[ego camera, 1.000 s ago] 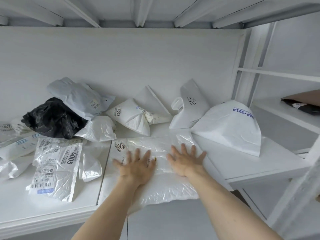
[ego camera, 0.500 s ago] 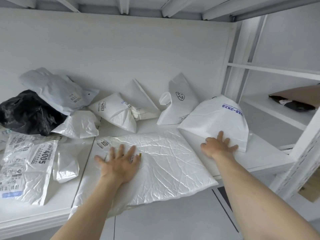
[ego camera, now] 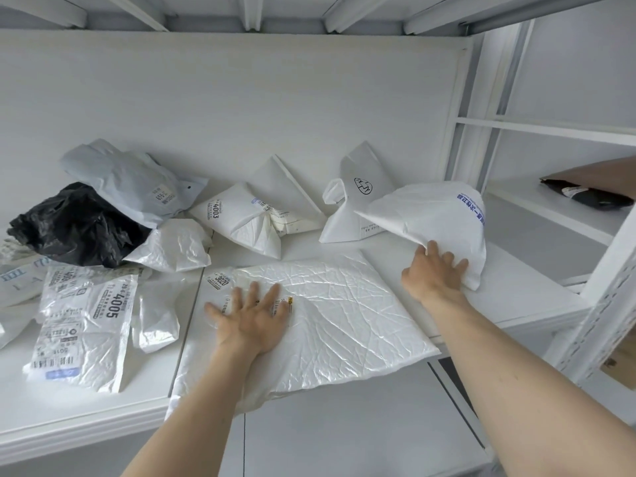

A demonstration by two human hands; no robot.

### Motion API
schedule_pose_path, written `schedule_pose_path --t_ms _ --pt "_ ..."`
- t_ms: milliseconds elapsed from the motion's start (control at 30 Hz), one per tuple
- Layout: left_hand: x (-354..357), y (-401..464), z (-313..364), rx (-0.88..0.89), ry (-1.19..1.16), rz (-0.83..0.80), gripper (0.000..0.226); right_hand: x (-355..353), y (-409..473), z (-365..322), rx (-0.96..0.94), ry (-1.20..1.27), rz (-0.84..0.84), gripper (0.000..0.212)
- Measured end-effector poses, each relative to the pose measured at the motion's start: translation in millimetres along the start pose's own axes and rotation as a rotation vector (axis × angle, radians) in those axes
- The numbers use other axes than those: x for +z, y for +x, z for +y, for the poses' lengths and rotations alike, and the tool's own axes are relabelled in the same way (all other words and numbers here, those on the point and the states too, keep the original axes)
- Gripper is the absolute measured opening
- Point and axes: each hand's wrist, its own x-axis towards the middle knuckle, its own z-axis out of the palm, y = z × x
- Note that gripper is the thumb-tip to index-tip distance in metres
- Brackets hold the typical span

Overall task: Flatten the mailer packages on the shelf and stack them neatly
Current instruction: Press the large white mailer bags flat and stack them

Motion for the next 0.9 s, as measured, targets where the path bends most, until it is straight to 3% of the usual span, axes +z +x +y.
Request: schedule_pose_path --t_ms 167,333,433,533,600,667,767,900 --pt "-4 -9 -4 0.008 -0.015 0.019 0.054 -22 -27 -16 -0.112 0.124 0.065 0.059" --pt "-9 -23 -1 0.123 0.054 0.265 0.04 -45 -54 -29 -0.2 0.112 0.25 0.073" --pt "-12 -29 -7 0.206 -0.129 0.209 0.035 -61 -70 -36 -0.296 0.126 0.385 0.088" --pt "-26 -35 -20 0.161 -0.264 0.177 0.034 -72 -86 -47 -0.443 0.172 0.5 0.095" --pt "-41 -40 -27 0.082 -0.456 0.19 0.044 -75 -95 -59 -0.551 0.157 0.588 0.083" --pt "-58 -47 -29 -0.007 -0.834 0.143 0.056 -74 -104 -70 -0.657 0.174 0.69 0.067" --pt "-79 -59 -27 -0.051 -1.33 0.09 0.064 -66 -122 -89 -0.85 0.198 0.795 0.066" --pt "-89 -66 -41 -0.208 -1.626 0.137 0.074 -52 -138 -99 -0.977 0.274 0.732 0.048"
